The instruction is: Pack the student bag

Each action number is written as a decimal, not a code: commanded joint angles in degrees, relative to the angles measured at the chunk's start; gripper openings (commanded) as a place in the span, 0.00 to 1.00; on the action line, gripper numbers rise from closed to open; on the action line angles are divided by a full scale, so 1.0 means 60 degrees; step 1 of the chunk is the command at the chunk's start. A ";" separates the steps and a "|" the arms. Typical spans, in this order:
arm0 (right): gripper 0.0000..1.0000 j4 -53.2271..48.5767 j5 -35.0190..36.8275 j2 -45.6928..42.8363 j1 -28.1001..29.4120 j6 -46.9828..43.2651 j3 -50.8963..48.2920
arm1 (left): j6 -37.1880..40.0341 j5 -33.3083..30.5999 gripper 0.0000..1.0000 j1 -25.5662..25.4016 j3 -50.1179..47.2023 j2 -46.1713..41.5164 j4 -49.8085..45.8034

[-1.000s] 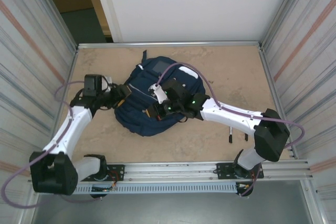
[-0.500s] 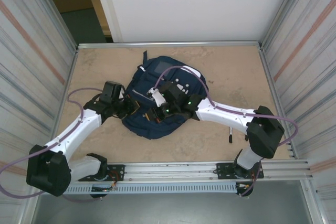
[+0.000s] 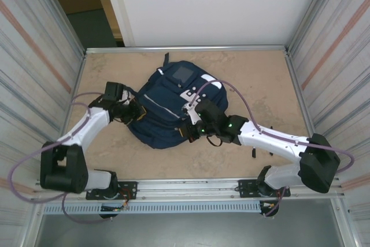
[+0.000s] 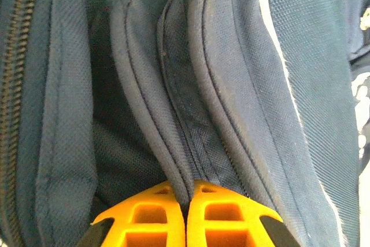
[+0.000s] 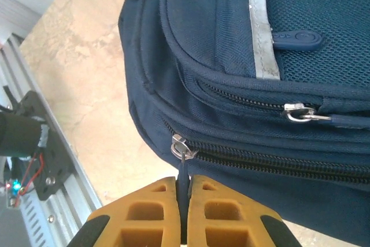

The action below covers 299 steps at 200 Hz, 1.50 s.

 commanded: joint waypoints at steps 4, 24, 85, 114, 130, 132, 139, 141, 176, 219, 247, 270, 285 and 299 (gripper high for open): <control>0.00 -0.0278 0.0125 -0.0183 0.0346 -0.0442 0.0359 | 0.0938 -0.0567 0.00 0.0430 0.1358 0.1335 0.0781; 0.00 -0.0063 -0.0066 0.0525 0.0584 -0.0505 0.1110 | 0.1016 -0.0847 0.00 0.0443 0.2217 0.2172 0.0729; 0.00 0.0543 -0.0966 0.2009 0.0789 -0.0668 0.2659 | 0.0379 -0.0910 0.43 0.1027 0.0698 0.0132 0.0929; 0.00 0.0530 -0.0942 0.2229 0.0766 -0.0663 0.2680 | 0.0241 -0.0354 0.51 0.0578 -0.0312 -0.1810 -0.0149; 0.00 0.0713 -0.0968 0.2295 0.0767 -0.0658 0.2522 | -0.0092 -0.0552 0.53 -0.0064 -0.0746 -0.2618 -0.0565; 0.00 0.0717 -0.0970 0.2319 0.0770 -0.0659 0.2526 | -0.0167 -0.0626 0.53 -0.0173 -0.0790 -0.2715 -0.0584; 0.00 0.0697 -0.0977 0.2391 0.0752 -0.0673 0.2527 | -0.0383 -0.0922 0.54 -0.0505 -0.0990 -0.3002 -0.0574; 0.00 0.0684 -0.0991 0.2401 0.0755 -0.0673 0.2542 | -0.0485 -0.1026 0.54 -0.0638 -0.1045 -0.3075 -0.0564; 0.00 0.0835 -0.1296 0.2599 0.0745 -0.0549 0.2587 | -0.2123 -0.1532 0.57 -0.1965 -0.1794 -0.3364 0.0142; 0.00 0.0877 -0.1367 0.2617 0.0768 -0.0423 0.2670 | -0.2514 -0.1635 0.37 -0.2074 -0.1874 -0.3103 0.0808; 0.00 0.0677 -0.0994 0.2185 0.0769 -0.0527 0.2128 | -0.1950 -0.2177 0.00 -0.2049 -0.1376 -0.2946 0.0756; 0.00 0.1184 -0.0194 0.1046 0.0735 -0.0585 0.0651 | -0.1218 -0.1999 0.00 -0.1823 -0.0854 -0.2724 0.0607; 0.00 0.0891 0.0403 0.0511 0.0620 -0.0792 0.0044 | -0.0873 -0.1828 0.00 -0.1512 -0.0691 -0.2571 0.0657; 0.00 0.0842 0.1002 0.0133 0.0352 -0.0729 -0.0753 | -0.0776 -0.1389 0.00 -0.1065 -0.0645 -0.2387 0.0790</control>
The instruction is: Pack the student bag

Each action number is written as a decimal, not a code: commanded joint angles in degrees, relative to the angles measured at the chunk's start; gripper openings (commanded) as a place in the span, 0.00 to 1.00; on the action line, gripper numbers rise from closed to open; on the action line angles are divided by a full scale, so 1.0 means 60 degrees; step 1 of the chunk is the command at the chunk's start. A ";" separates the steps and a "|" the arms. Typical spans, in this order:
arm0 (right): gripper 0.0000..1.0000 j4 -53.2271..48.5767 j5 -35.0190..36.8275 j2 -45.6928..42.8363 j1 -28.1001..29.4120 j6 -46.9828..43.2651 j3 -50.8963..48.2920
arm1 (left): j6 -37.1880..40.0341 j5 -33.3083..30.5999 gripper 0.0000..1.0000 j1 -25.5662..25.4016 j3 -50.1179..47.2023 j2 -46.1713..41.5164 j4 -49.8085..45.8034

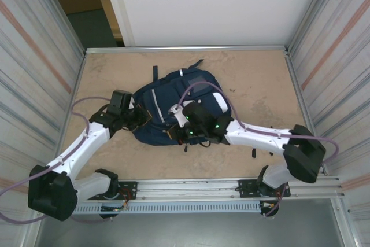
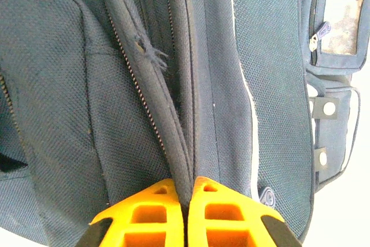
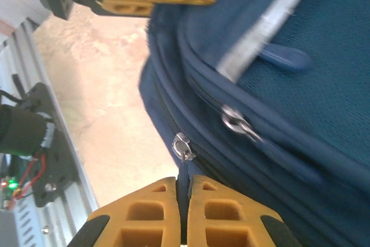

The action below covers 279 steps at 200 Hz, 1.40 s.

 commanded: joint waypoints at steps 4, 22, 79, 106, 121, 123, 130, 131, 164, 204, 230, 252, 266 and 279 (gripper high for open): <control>0.00 -0.0294 0.1039 -0.1063 -0.0408 -0.0091 -0.1186 | 0.0783 0.0216 0.00 0.0830 0.0481 0.0286 0.0524; 0.02 -0.0128 0.0914 -0.1605 -0.1231 0.0255 -0.2099 | 0.0877 0.0927 0.00 0.1285 0.0468 0.0556 0.0665; 0.11 -0.0386 0.0921 -0.2294 -0.2749 0.0089 -0.2850 | 0.1042 0.1635 0.00 0.1385 0.0309 0.1124 0.0836; 0.24 -0.0552 0.0559 -0.2554 -0.2828 -0.0125 -0.2737 | 0.0962 0.2428 0.17 0.1284 0.0228 0.1240 0.0807; 0.34 -0.0515 0.0043 -0.2877 -0.2796 -0.0449 -0.2632 | 0.0960 0.2292 0.44 0.1075 0.0116 0.1054 0.0616; 0.34 -0.0529 0.0013 -0.2923 -0.2780 -0.0484 -0.2615 | 0.0952 0.2270 0.44 0.1054 0.0100 0.1016 0.0589; 0.36 -0.0598 0.0019 -0.3096 -0.2745 -0.0573 -0.2530 | 0.0919 0.2247 0.46 0.1041 0.0049 0.0875 0.0530; 0.37 -0.0605 0.0026 -0.3125 -0.2745 -0.0581 -0.2530 | 0.0917 0.2253 0.47 0.1044 0.0045 0.0851 0.0509; 0.42 -0.0871 0.0458 -0.3509 -0.2690 -0.0797 -0.1853 | 0.1258 0.1477 0.51 0.1121 0.0522 -0.0036 -0.0252; 0.61 -0.1032 0.2271 -0.3882 -0.3314 -0.0237 -0.1095 | 0.0889 0.1145 0.50 0.1138 0.0904 0.0251 0.0147; 0.76 -0.1270 0.2028 -0.3894 -0.3971 0.0181 -0.0732 | 0.1053 0.1245 0.51 0.0989 0.1269 0.1173 0.0136; 0.85 -0.1717 0.0825 -0.3669 -0.4235 0.0513 -0.0269 | 0.1088 0.1262 0.53 0.0989 0.1436 0.1915 0.0215; 0.86 -0.1767 -0.0216 -0.3491 -0.4294 0.0353 -0.0191 | 0.1243 0.1206 0.54 0.0989 0.1574 0.2314 0.0371; 0.86 -0.1791 -0.1051 -0.3341 -0.4344 0.0049 -0.0234 | 0.1332 0.1195 0.54 0.0989 0.1701 0.2715 0.0590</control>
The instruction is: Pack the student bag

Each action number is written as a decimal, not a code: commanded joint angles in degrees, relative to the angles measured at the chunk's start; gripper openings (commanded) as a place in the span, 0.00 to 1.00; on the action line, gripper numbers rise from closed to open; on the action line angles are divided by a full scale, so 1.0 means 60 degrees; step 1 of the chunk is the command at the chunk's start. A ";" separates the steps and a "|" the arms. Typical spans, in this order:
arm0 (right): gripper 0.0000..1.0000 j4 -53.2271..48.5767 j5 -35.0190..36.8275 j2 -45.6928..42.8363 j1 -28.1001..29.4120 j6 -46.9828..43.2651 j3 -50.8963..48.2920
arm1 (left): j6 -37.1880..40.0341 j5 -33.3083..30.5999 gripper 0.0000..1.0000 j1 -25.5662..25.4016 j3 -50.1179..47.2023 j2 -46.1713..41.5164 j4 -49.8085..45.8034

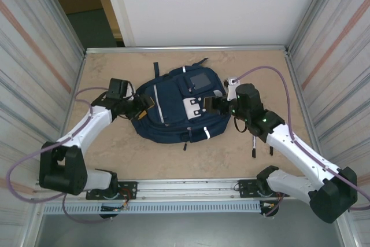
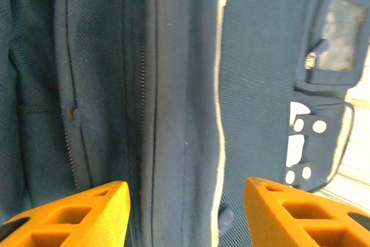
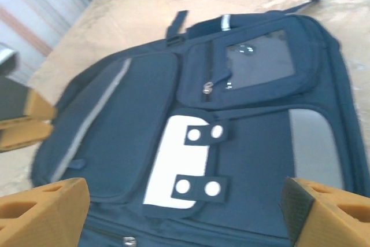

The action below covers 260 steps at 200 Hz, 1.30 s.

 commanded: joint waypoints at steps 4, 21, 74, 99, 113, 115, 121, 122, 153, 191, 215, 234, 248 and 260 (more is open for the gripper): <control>0.86 -0.0366 -0.1933 0.0346 -0.0082 -0.0165 0.0204 | 0.0416 -0.0103 0.54 -0.0027 0.0534 0.0639 0.0346; 0.83 -0.0397 -0.2248 0.0832 0.0024 -0.0114 0.0264 | 0.0439 0.0300 0.54 -0.0027 0.0718 0.1245 0.0601; 0.79 -0.1380 -0.2837 0.2766 0.1736 -0.1920 0.0966 | -0.0088 0.2195 0.08 -0.0371 0.1339 0.1172 0.0959; 0.85 -0.1590 -0.2966 0.3414 0.1871 -0.2078 0.1220 | -0.0088 0.1859 0.00 -0.0817 0.1328 0.0443 0.0746; 0.85 -0.1423 -0.2792 0.3576 0.1844 -0.2147 0.1131 | -0.0081 0.2121 0.00 -0.0916 0.1393 0.0285 0.0618; 0.85 -0.1398 -0.2761 0.3587 0.1852 -0.2167 0.1113 | -0.0075 0.2155 0.00 -0.0927 0.1372 0.0273 0.0615; 0.85 -0.1333 -0.2626 0.3659 0.1836 -0.2227 0.1080 | -0.0094 0.2193 0.00 -0.0963 0.1340 0.0232 0.0614; 0.85 -0.1330 -0.2608 0.3664 0.1838 -0.2244 0.1069 | -0.0098 0.2194 0.00 -0.0979 0.1331 0.0226 0.0614; 0.84 -0.1094 -0.2272 0.3991 0.1814 -0.2641 0.1108 | -0.0181 0.2643 0.00 -0.1147 0.1287 0.0569 0.0636; 0.71 -0.0926 -0.2617 0.4367 0.2012 -0.2598 0.1616 | 0.0032 0.2631 0.00 -0.1698 0.1342 0.0866 0.0628; 0.69 -0.0658 -0.2063 0.4329 0.2411 -0.2630 0.1559 | -0.0024 0.2588 0.00 -0.1843 0.1257 0.0824 0.0706; 0.68 -0.0584 -0.1591 0.4217 0.2613 -0.2753 0.1484 | -0.0137 0.2268 0.00 -0.1858 0.1020 0.0728 0.0867; 0.68 -0.0402 -0.1082 0.4079 0.2840 -0.2838 0.1360 | -0.0254 0.2302 0.00 -0.1858 0.0998 0.0717 0.0840; 0.68 -0.0004 -0.0866 0.3878 0.3001 -0.2892 0.1156 | -0.0400 0.2336 0.00 -0.1858 0.0968 0.0613 0.0828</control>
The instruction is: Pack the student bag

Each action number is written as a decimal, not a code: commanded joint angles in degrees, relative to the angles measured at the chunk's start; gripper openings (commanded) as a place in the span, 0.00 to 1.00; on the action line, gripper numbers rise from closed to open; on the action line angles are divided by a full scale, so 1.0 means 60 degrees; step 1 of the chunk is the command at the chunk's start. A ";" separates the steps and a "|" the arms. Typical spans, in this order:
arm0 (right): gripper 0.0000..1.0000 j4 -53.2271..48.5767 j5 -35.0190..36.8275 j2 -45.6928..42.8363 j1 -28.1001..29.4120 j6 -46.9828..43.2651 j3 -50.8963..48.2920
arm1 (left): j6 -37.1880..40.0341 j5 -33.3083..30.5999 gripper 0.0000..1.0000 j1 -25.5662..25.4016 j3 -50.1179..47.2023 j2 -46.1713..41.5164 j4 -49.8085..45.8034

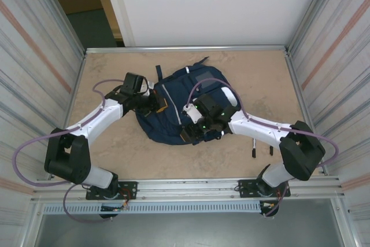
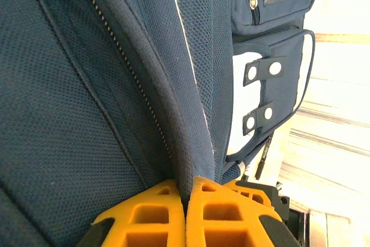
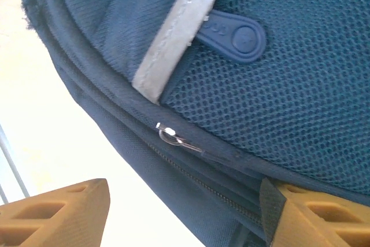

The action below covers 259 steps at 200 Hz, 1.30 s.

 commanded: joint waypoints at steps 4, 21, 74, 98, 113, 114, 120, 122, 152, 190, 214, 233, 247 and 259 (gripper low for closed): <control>0.68 0.1658 0.0638 -0.0510 0.0369 -0.0466 -0.0048 | -0.0300 0.1014 0.00 -0.0390 -0.0049 -0.0330 0.0246; 0.66 0.2365 0.1011 -0.0867 0.0415 -0.0342 -0.0513 | -0.0499 0.0548 0.00 -0.0378 -0.0235 -0.0577 0.0309; 0.61 0.3558 0.1833 -0.1389 0.0451 0.0357 -0.1089 | -0.0775 0.1134 0.00 -0.0449 -0.0012 -0.0591 0.0470; 0.60 0.3506 0.1739 -0.1271 0.0333 0.0806 -0.0953 | -0.0777 0.1284 0.00 -0.0434 0.0049 -0.0637 0.0438; 0.56 0.3415 0.1656 -0.1196 0.0017 0.1210 -0.0895 | -0.0790 0.1228 0.00 -0.0438 0.0017 -0.0682 0.0513; 0.56 0.3395 0.1641 -0.1198 -0.0012 0.1281 -0.0891 | -0.0783 0.1226 0.00 -0.0436 0.0018 -0.0686 0.0514; 0.54 0.3325 0.1526 -0.1168 -0.0206 0.1578 -0.0864 | -0.0820 0.1245 0.00 -0.0434 0.0047 -0.0690 0.0501; 0.54 0.3330 0.1458 -0.1149 -0.0272 0.1683 -0.0863 | -0.0828 0.1259 0.00 -0.0434 0.0059 -0.0690 0.0496; 0.54 0.3109 0.0267 -0.0691 -0.0984 0.2417 -0.0686 | -0.1150 0.1737 0.00 -0.0463 0.0024 -0.0690 0.0789; 0.62 0.1599 0.0329 -0.0165 -0.1076 0.1493 0.0134 | -0.1614 0.1759 0.00 -0.0462 -0.0171 -0.1086 0.1122; 0.66 0.1126 -0.0367 0.0047 -0.1626 0.1107 0.0404 | -0.1899 0.1519 0.00 -0.0448 -0.0419 -0.1391 0.1379; 0.68 0.0933 -0.0688 0.0088 -0.1960 0.0650 0.0490 | -0.1836 0.1787 0.00 -0.0406 -0.0243 -0.1286 0.1228; 0.70 0.0817 -0.0900 0.0216 -0.2082 0.0258 0.0617 | -0.1871 0.1741 0.00 -0.0419 -0.0258 -0.1245 0.1265; 0.72 0.0773 -0.0996 0.0341 -0.2098 0.0119 0.0672 | -0.2049 0.1737 0.00 -0.0405 -0.0383 -0.1189 0.1480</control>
